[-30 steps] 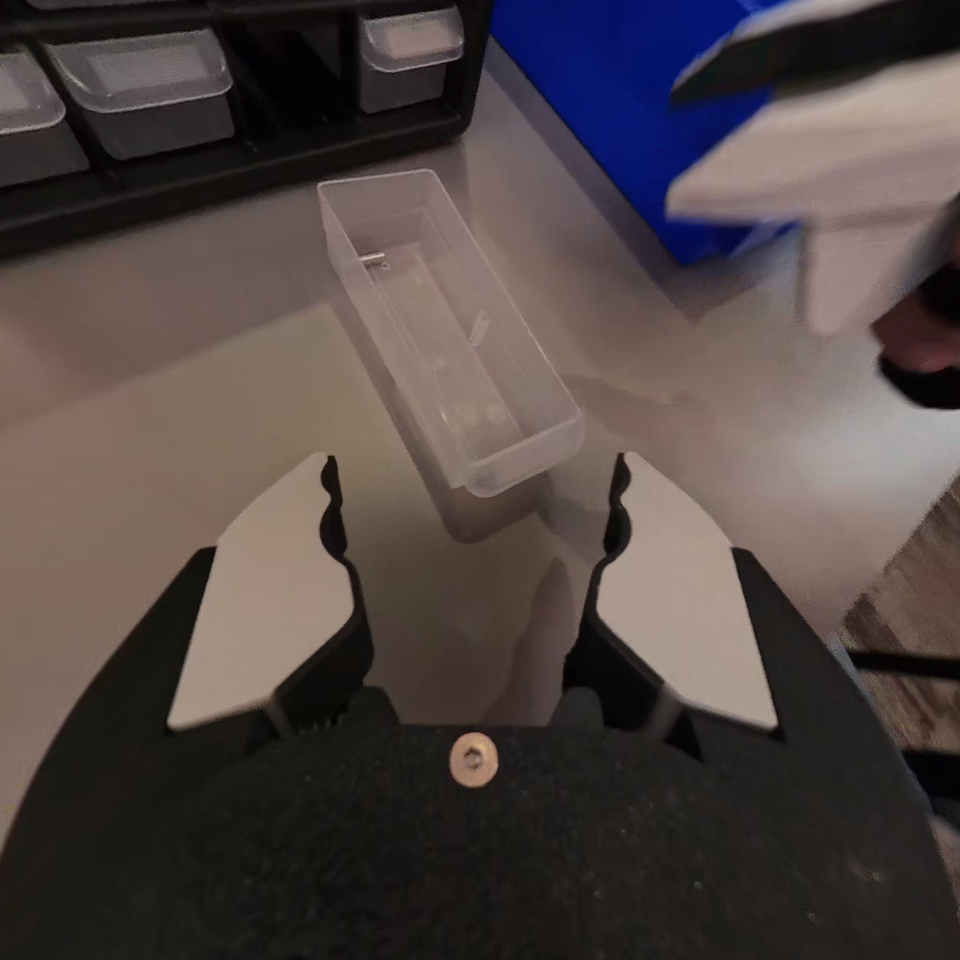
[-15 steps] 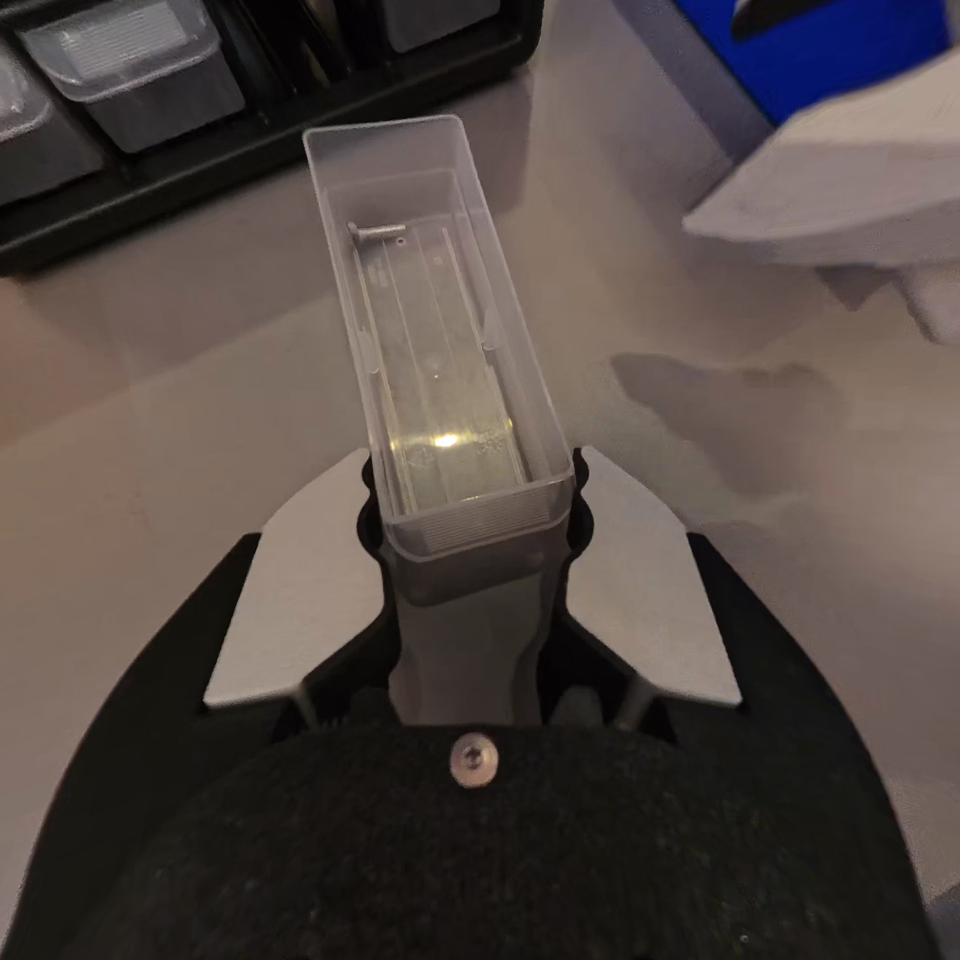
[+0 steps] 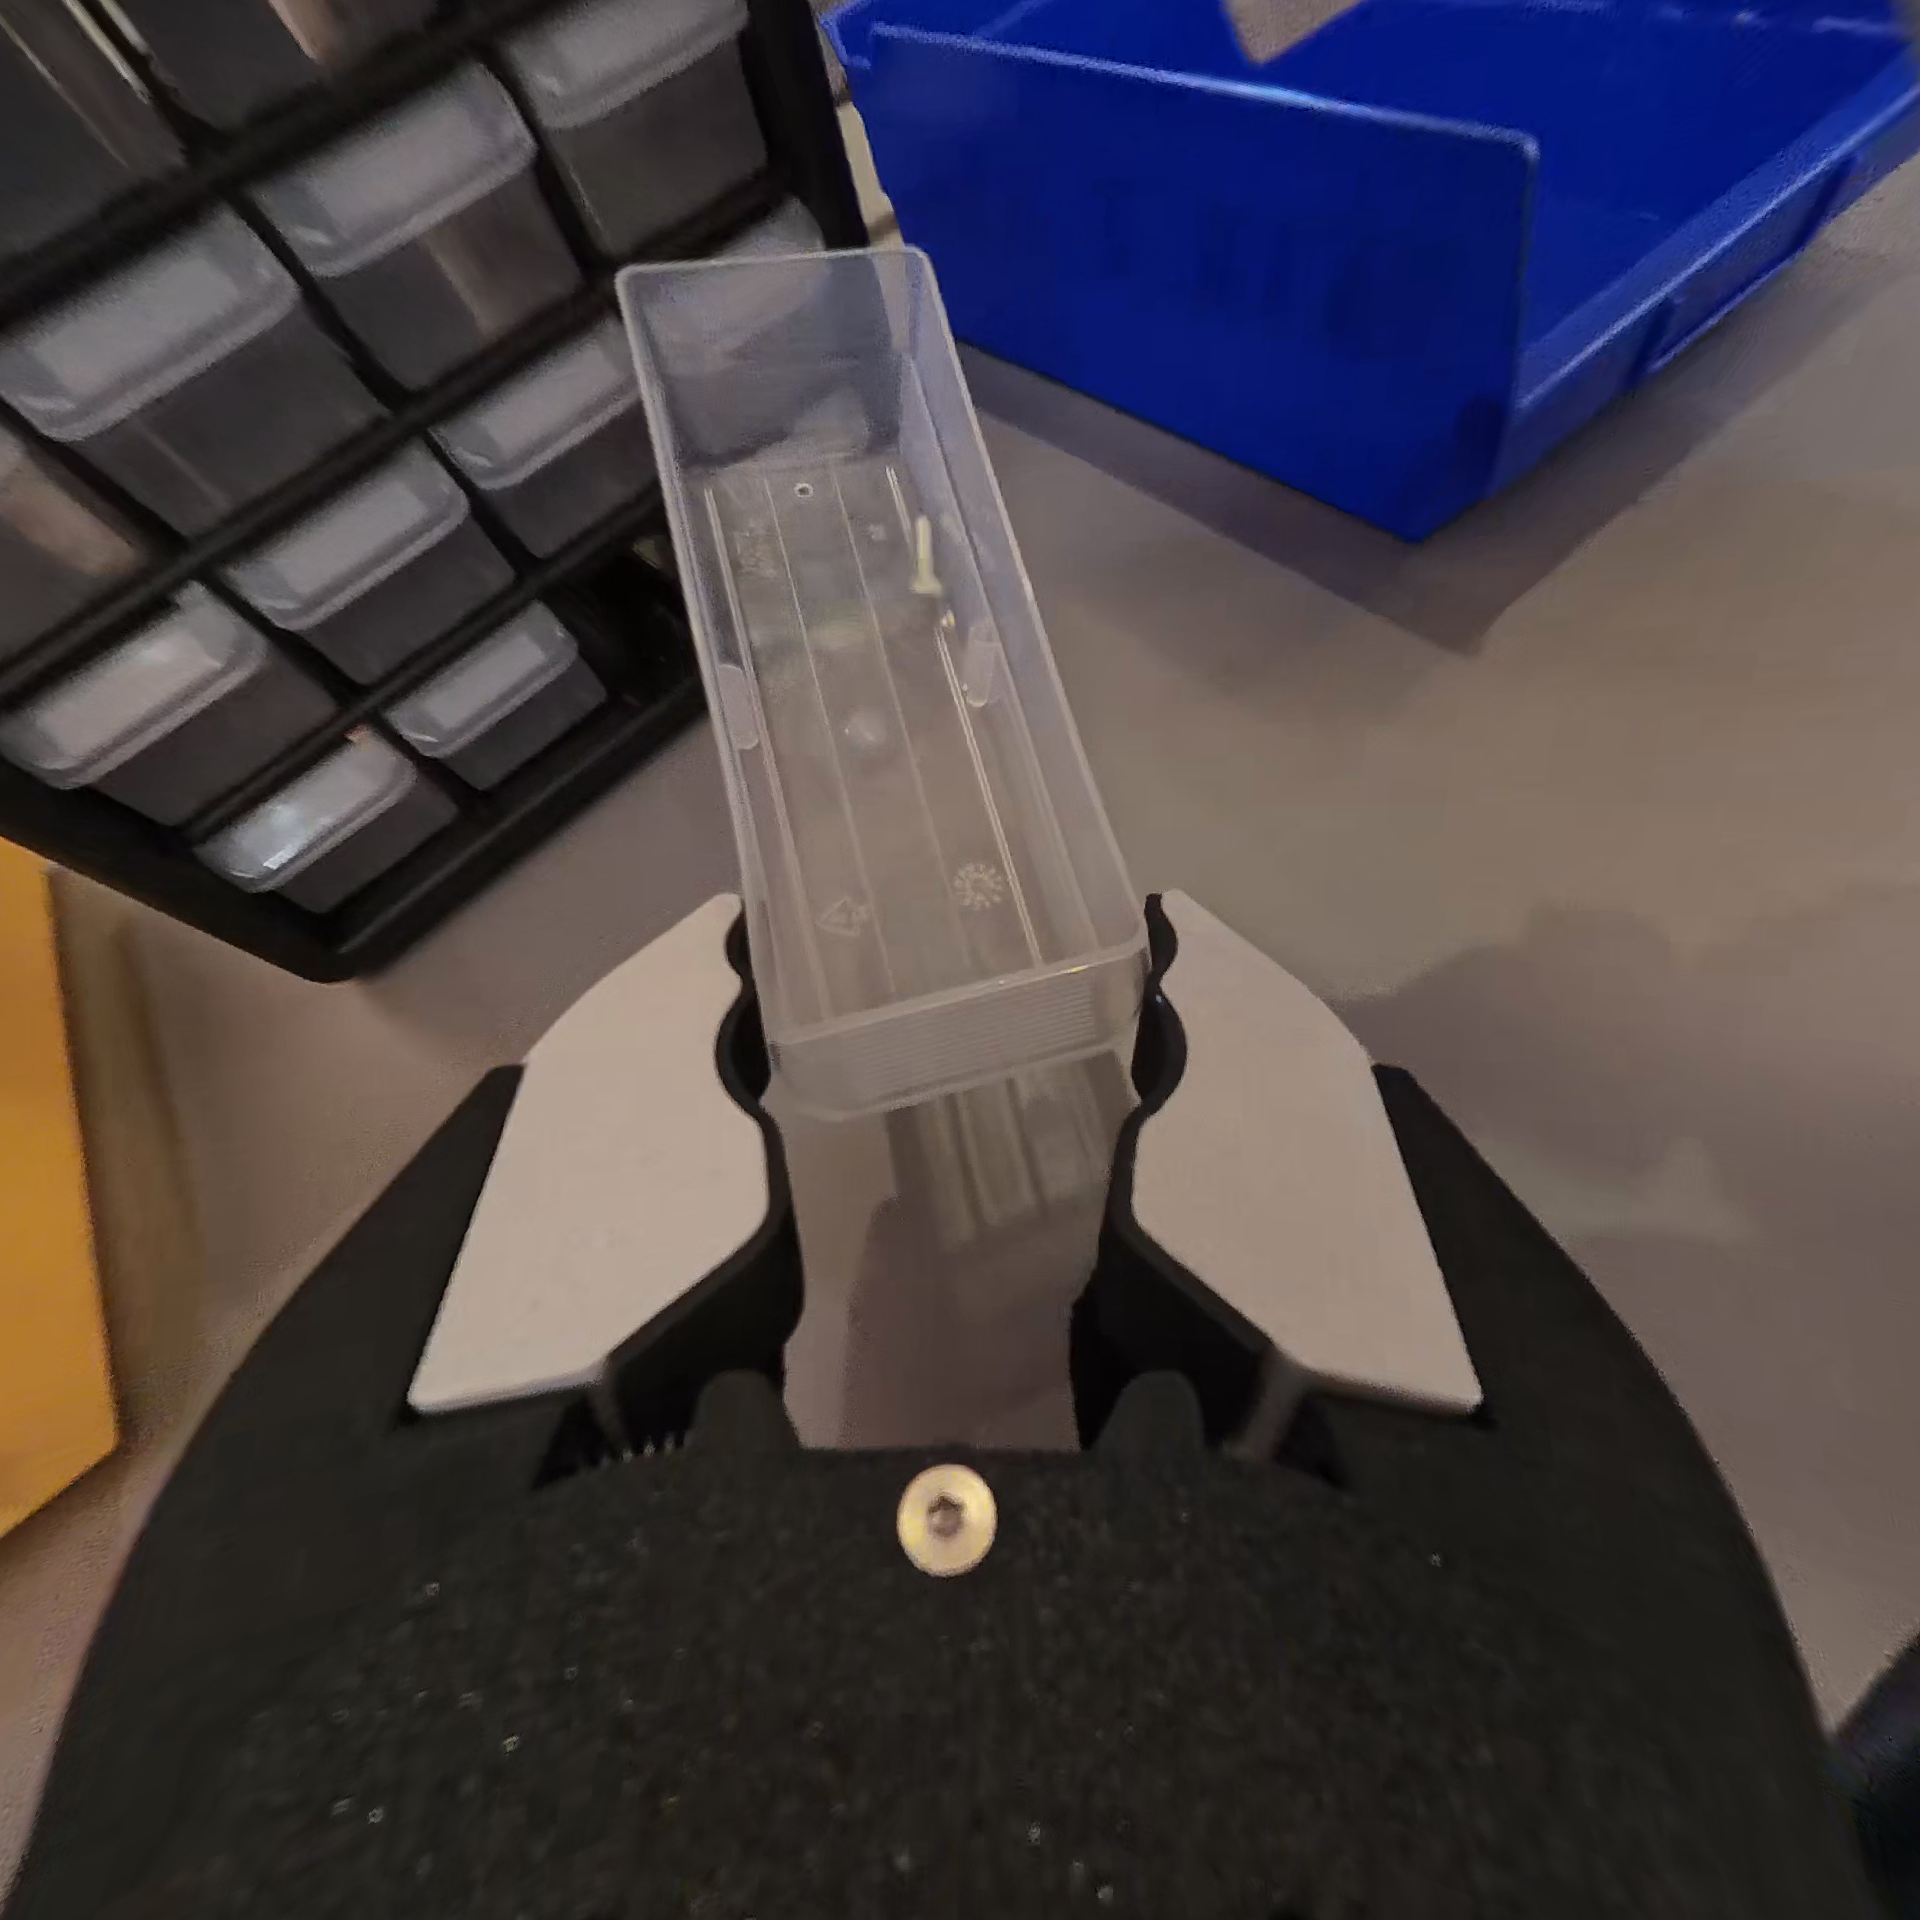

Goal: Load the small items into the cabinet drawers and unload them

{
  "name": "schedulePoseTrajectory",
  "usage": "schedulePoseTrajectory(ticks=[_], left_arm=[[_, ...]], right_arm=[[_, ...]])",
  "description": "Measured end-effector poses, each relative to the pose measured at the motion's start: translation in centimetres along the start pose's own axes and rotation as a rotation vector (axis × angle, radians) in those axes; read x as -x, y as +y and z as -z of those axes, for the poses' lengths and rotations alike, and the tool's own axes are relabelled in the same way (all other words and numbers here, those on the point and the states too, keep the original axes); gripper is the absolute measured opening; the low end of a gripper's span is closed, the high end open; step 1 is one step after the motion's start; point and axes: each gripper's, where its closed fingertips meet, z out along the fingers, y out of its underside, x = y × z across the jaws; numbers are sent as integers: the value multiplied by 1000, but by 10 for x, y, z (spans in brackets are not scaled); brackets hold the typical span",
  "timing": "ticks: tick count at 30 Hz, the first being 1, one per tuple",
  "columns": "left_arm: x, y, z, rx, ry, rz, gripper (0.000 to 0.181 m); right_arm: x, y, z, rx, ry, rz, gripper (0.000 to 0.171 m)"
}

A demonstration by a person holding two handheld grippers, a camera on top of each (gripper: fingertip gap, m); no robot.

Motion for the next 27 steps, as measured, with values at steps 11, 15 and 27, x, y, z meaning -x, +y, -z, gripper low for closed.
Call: schedulePoseTrajectory(ticks=[11, 15, 27], left_arm=[[4, 9, -1, 62, 50, 0, 69], [8, 12, -1, 69, 15, 3, 69], [10, 13, 0, 81, -20, -17, 69]], right_arm=[[-1, 32, -73, 640, -220, 201, 36], [-6, 43, -88, 816, -219, 165, 45], [-5, 69, -103, 1030, -172, 266, 31]])
